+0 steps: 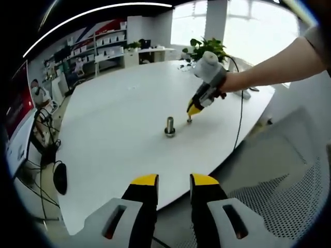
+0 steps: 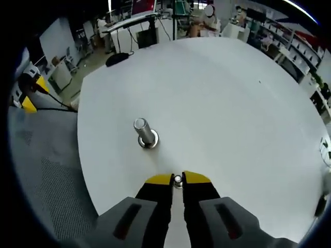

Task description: Place the washer onto the threaded stud by aligning its center hole with the stud, sliding it down to the base, and recovering from edge contact or off-axis alignment until the washer reaches the visible bottom stop.

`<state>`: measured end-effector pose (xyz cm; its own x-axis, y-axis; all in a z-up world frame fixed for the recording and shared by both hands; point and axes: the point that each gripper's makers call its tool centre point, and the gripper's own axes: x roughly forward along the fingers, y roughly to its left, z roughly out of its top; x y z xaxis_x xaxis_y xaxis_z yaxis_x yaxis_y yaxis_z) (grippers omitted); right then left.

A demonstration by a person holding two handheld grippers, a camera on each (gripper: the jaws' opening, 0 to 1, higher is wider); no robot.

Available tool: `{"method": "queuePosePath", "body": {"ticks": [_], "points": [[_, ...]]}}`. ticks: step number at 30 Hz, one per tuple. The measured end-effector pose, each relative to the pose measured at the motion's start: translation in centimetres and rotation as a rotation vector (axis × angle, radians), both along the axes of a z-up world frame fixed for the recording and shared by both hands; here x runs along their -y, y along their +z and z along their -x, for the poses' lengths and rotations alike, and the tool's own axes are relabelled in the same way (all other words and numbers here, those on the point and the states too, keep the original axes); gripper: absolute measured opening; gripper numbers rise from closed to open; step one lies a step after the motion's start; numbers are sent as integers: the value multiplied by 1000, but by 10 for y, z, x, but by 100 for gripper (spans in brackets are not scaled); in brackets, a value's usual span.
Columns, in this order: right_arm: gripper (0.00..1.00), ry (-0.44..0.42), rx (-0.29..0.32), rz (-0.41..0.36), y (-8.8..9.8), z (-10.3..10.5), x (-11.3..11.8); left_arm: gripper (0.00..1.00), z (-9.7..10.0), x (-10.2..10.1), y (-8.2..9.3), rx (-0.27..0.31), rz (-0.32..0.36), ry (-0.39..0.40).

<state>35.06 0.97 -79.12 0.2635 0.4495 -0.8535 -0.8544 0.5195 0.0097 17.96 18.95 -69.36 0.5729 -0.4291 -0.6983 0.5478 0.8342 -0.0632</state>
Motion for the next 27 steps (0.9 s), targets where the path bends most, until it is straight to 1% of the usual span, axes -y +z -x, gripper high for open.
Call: {"method": "queuePosePath", "body": {"ticks": [3,7,13,17,27], "points": [[9,-2,5,-1,0,1,4,22,0,0,0,1,1,1],[9,14,8,6,0,4,3,22,0,0,0,-1,-1,1],[9,75,36,25,0,9,-2,22,0,0,-1,-4,-3,1],[9,59,27,31,-1,5,1,22,0,-1,-1,-5,-4,3],[9,58,18,32,0,6,4,22,0,-1,-1,-6,-6,6]]}}
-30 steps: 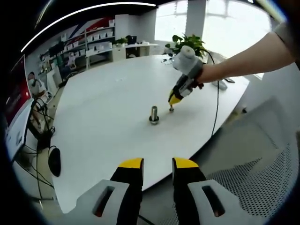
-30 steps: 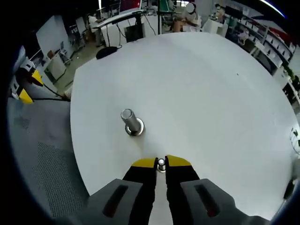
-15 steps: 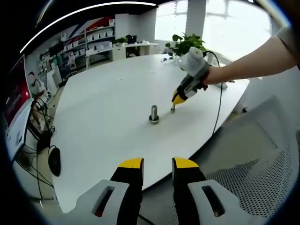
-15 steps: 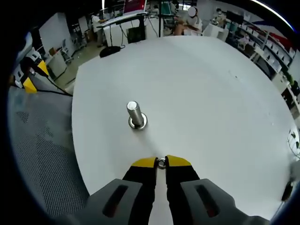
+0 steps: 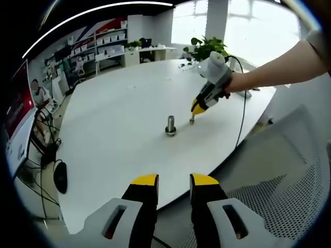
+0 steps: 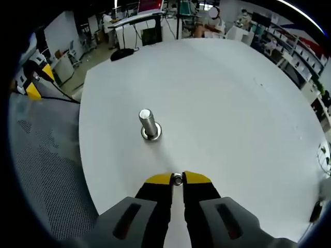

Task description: Place the washer onto the threaded stud by aligning its center hole with the stud, sliding it down to the base, and recovering from edge contact or off-axis alignment until the washer reaches the visible bottom stop.

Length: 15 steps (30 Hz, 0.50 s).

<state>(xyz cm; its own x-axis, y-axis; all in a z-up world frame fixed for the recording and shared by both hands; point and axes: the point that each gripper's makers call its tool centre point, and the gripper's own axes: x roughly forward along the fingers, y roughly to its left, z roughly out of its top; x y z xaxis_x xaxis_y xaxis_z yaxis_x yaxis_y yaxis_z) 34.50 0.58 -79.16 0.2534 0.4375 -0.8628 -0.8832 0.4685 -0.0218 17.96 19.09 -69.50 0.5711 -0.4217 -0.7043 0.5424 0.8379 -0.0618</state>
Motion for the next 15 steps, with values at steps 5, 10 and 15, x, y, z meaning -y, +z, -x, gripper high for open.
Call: {"method": "queuePosePath", "body": {"ticks": [5,10,15], "points": [[10,4,-1,2,1,-2,-1,22,0,0,0,-2,-1,0],[11,-3,-6,-2,1,-2,-1,22,0,0,0,-2,-1,0],[16,-10,27,-6,7,-3,-1,22,0,0,-1,-4,-2,-2]]}}
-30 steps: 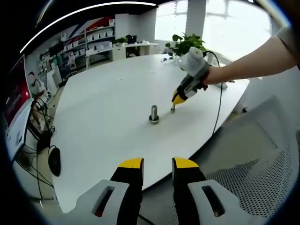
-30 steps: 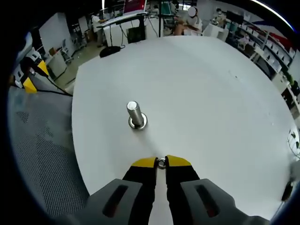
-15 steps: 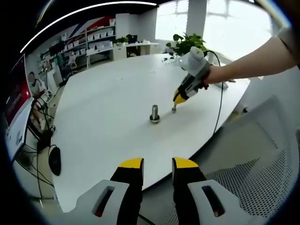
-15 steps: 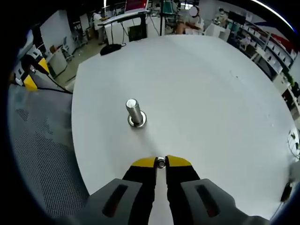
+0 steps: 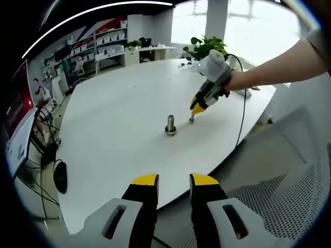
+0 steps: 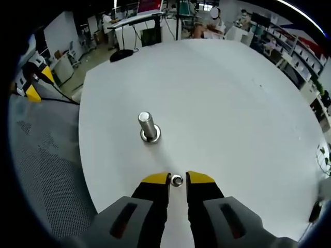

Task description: Place the washer onto the threaded stud by aligning its center hole with the stud, sliding it down to the base, and recovering from edge contact or off-axis alignment until the washer reaches the visible bottom stop.

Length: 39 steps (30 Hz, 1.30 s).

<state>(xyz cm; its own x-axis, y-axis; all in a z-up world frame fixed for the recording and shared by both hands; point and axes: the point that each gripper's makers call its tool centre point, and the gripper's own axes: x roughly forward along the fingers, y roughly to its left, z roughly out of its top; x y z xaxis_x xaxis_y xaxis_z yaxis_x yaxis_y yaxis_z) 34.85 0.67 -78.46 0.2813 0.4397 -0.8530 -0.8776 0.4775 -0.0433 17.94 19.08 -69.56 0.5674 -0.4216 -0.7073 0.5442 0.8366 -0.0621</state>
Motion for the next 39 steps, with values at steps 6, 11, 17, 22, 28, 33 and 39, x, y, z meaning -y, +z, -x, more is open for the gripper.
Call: {"method": "queuePosePath", "body": {"ticks": [6,11,17,22,28,33,39], "points": [[19,-76,35,-63,13,-7,1,22,0,1,0,1,2,-5],[22,-139,71,-119,26,-7,5,22,1,2,1,0,8,-8],[26,-207,132,-178,41,-2,17,22,0,2,2,7,15,-11],[27,-275,149,-213,49,8,35,22,1,4,4,12,20,-18],[32,-353,178,-326,85,19,39,22,1,6,4,13,25,-26],[33,-381,187,-396,108,35,39,22,0,5,7,28,32,-19],[33,-407,195,-410,118,61,50,22,0,6,8,30,38,-20]]}}
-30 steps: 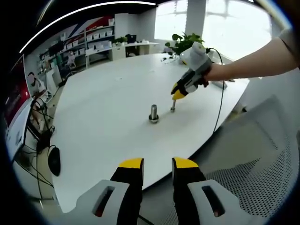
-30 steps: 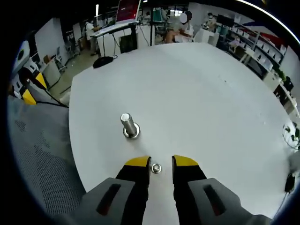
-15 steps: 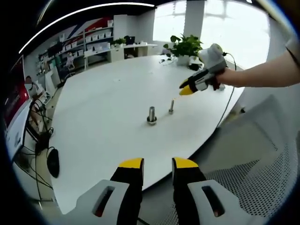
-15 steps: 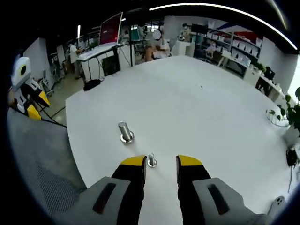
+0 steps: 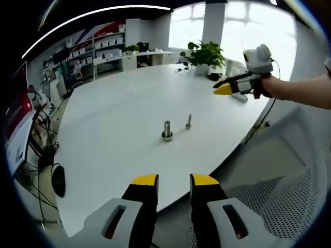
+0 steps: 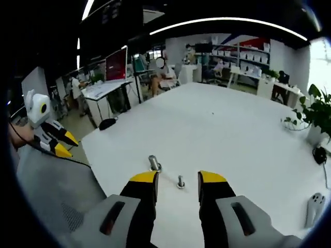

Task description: Place the washer onto the threaded stud by aligning its center hole with the stud, sliding it down to the base, and recovering from edge contact or off-axis alignment until the washer reaches the visible bottom stop.

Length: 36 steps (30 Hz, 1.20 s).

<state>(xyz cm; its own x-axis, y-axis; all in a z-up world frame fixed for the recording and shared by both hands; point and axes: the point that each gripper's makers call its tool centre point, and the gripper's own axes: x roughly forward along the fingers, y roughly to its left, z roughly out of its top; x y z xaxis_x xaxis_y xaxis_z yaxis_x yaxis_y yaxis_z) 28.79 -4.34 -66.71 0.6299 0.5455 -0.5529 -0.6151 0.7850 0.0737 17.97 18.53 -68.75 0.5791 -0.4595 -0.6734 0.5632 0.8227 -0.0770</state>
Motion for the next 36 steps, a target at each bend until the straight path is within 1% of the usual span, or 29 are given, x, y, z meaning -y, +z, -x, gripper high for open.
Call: {"method": "queuePosePath", "body": {"ticks": [3,5,8,11,12,14,17,18,21,26,28,30,33,36], "points": [[34,-29,0,-13,2,10,9,22,0,1,0,0,-1,-5],[39,-54,-7,-49,6,18,14,22,1,1,-1,0,-8,-10],[40,-71,2,-72,13,27,18,22,0,1,0,2,-7,-8],[40,-83,2,-68,12,37,24,22,-1,0,2,9,3,-1],[40,-89,-4,-79,11,40,25,22,-1,0,3,11,6,5],[40,-119,-37,-148,12,47,25,23,-2,-1,5,15,17,15],[40,-154,-20,-162,18,47,32,23,-4,-1,8,32,29,22],[40,-172,-14,-195,24,48,32,23,-4,-1,10,36,34,24],[39,-167,-18,-189,25,53,30,23,-6,0,14,55,52,27],[39,-143,-21,-158,17,69,20,23,-7,1,21,80,79,32],[39,-144,-37,-158,14,74,18,23,-8,0,22,88,86,35],[39,-145,-41,-159,15,79,16,23,-8,0,22,88,89,36],[39,-150,-19,-144,16,78,18,23,-7,-1,21,77,86,39],[39,-165,-29,-168,15,75,19,23,-8,-1,23,82,102,44]]}}
